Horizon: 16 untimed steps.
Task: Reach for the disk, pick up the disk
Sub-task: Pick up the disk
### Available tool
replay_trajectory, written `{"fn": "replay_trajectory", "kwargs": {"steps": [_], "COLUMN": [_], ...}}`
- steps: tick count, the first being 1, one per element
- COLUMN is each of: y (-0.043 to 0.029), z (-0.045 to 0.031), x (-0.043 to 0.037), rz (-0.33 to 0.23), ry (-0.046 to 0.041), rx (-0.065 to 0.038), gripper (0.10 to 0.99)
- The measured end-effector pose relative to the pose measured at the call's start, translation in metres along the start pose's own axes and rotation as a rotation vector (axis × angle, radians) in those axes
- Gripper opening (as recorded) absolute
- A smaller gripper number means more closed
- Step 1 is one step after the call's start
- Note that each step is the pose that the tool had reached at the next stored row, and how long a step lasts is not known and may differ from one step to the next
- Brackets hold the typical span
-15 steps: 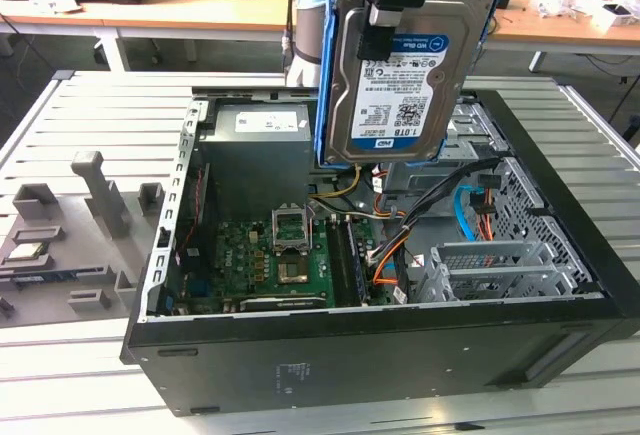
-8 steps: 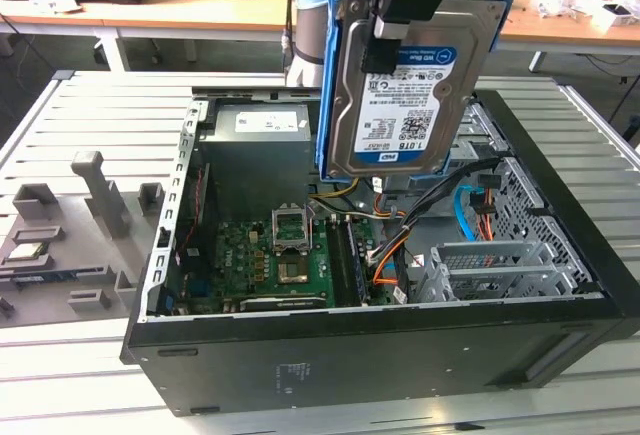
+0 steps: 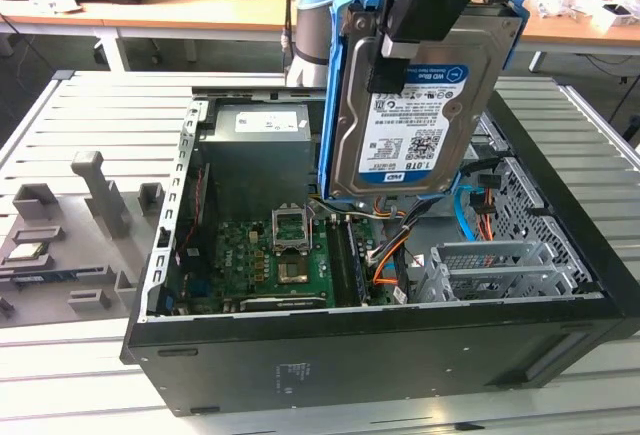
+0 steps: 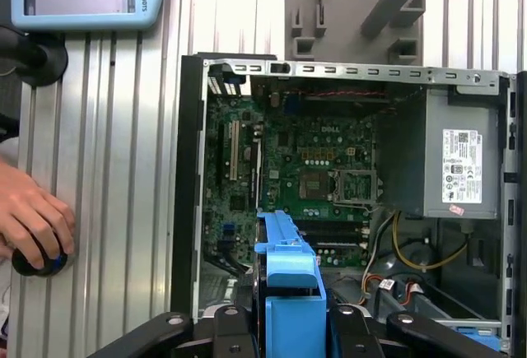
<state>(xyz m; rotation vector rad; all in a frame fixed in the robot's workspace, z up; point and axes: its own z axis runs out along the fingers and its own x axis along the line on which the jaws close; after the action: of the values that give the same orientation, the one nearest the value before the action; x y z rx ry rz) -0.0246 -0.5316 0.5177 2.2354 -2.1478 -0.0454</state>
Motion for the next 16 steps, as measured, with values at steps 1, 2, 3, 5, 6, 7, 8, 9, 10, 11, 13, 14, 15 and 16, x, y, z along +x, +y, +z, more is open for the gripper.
{"fn": "replay_trajectory", "kwargs": {"steps": [1, 2, 3, 5, 6, 7, 8, 9, 10, 11, 13, 14, 15, 16], "y": [0.0002, 0.0004, 0.0004, 0.0006, 0.0000, -0.0010, -0.0040, -0.0070, -0.0118, -0.0142, -0.0184, -0.0199, -0.0221, -0.0235], "z": [0.0000, 0.0001, 0.0002, 0.0012, 0.0020, 0.0022, 0.0025, 0.0027, 0.0026, 0.0027, 0.0026, 0.0025, 0.0025, 0.0025], "x": [0.0046, 0.0090, 0.0118, 0.0175, 0.0181, 0.0181, 0.0183, 0.0184, 0.0186, 0.0187, 0.0188, 0.0189, 0.0190, 0.0190], "rz": [0.000, 0.000, 0.000, 0.000, 0.000, 0.000, 0.000, 0.000, 0.000, 0.000, 0.000, 0.000, 0.000, 0.000], "ry": [0.0001, 0.0000, 0.0001, -0.0001, -0.0004, -0.0003, -0.0004, -0.0004, -0.0001, -0.0003, -0.0002, -0.0002, -0.0002, -0.0002], "rx": [0.000, 0.000, 0.000, 0.000, 0.000, 0.000, 0.000, -0.001, -0.001, -0.001, -0.001, -0.001, -0.001, -0.001], "gripper": [0.365, 0.365, 0.365, 0.365, 0.365, 0.365, 0.365, 0.365, 0.365, 0.365, 0.365, 0.365, 0.365, 0.365]}}
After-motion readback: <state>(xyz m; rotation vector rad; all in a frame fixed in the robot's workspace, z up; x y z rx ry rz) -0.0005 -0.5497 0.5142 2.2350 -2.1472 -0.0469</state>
